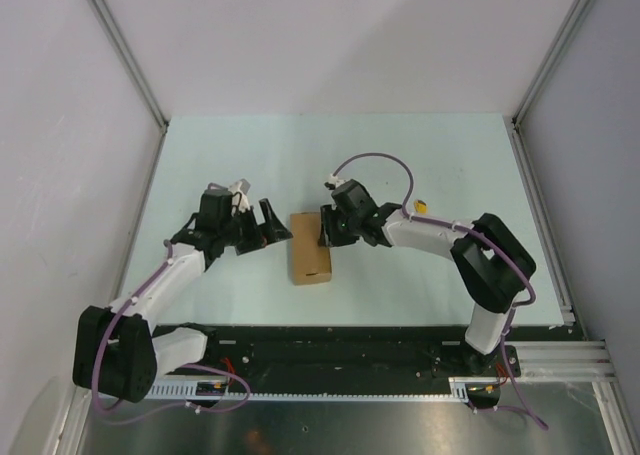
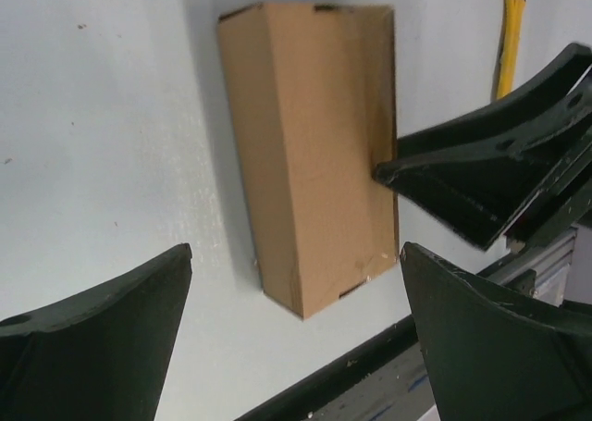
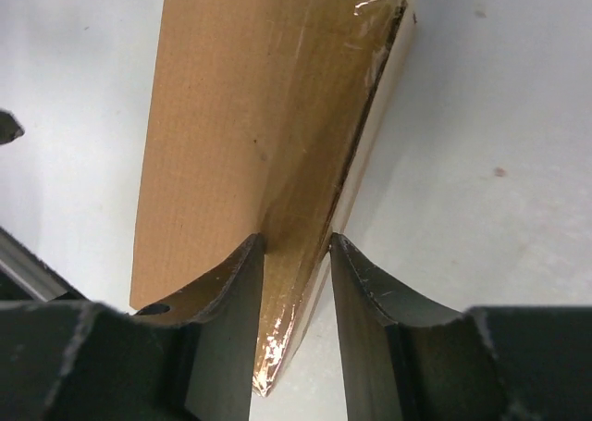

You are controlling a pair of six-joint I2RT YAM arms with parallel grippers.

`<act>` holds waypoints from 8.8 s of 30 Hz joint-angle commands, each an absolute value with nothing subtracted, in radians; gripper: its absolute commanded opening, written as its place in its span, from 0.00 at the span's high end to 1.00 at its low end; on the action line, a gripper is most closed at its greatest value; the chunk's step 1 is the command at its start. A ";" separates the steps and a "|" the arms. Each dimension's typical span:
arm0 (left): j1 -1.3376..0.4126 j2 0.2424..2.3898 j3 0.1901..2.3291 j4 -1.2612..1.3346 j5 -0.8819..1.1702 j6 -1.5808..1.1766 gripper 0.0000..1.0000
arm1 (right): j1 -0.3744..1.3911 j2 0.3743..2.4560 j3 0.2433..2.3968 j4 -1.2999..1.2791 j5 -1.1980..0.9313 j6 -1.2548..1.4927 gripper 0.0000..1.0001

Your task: Unpack the express box

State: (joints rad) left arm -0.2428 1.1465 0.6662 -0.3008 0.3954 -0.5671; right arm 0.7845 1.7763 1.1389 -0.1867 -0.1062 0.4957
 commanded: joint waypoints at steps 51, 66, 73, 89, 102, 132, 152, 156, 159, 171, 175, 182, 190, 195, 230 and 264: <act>-0.249 1.083 0.804 -0.299 0.362 -0.453 0.00 | 0.275 1.867 1.200 -0.491 0.201 0.426 0.76; -0.275 1.101 0.910 -0.285 0.630 -0.471 0.00 | 0.314 1.481 1.200 -0.365 -0.136 0.465 0.96; -0.386 1.111 1.053 -0.216 0.730 -0.492 0.01 | 0.325 1.258 1.198 -0.218 -0.316 0.561 0.96; -0.623 1.183 1.163 0.256 0.775 -0.670 0.00 | 0.410 1.032 1.200 0.098 -0.590 0.696 0.93; -0.736 1.293 1.295 0.279 0.788 -0.664 0.13 | 0.491 0.997 1.200 0.147 -0.624 0.701 0.93; -0.741 1.278 1.258 0.008 0.583 -0.388 0.92 | 0.564 0.936 1.200 -0.124 -0.324 0.557 0.21; -0.753 1.227 1.264 -0.239 0.227 0.035 0.97 | 0.635 0.985 1.244 -0.293 -0.094 0.439 0.16; -0.761 1.238 1.269 -0.258 0.209 0.055 0.97 | 0.721 1.017 1.258 -0.265 -0.029 0.387 0.20; -0.768 1.243 1.276 -0.267 0.207 0.063 0.97 | 0.782 1.049 1.270 -0.244 0.067 0.347 0.23; -0.792 1.232 1.270 -0.279 0.195 0.037 0.97 | 0.874 1.153 1.276 -0.135 0.284 0.298 0.48; -0.793 1.236 1.272 -0.278 0.181 0.029 0.98 | 0.896 1.177 1.276 -0.092 0.307 0.296 0.51; -0.793 1.221 1.270 -0.279 0.166 0.020 0.97 | 0.908 1.213 1.278 -0.069 0.373 0.353 0.60; -0.793 1.200 1.276 -0.276 0.184 0.011 0.94 | 0.910 1.229 1.278 -0.049 0.370 0.385 0.92; -0.795 1.189 1.278 -0.278 0.179 0.008 0.89 | 0.910 1.220 1.276 -0.060 0.379 0.405 1.00; -0.568 1.094 1.180 0.157 0.735 -0.592 0.00 | 0.730 1.005 1.276 -0.022 -0.101 0.488 1.00; -0.598 1.184 1.178 0.311 0.937 -0.660 1.00 | 0.739 0.982 1.276 0.032 -0.288 0.531 0.97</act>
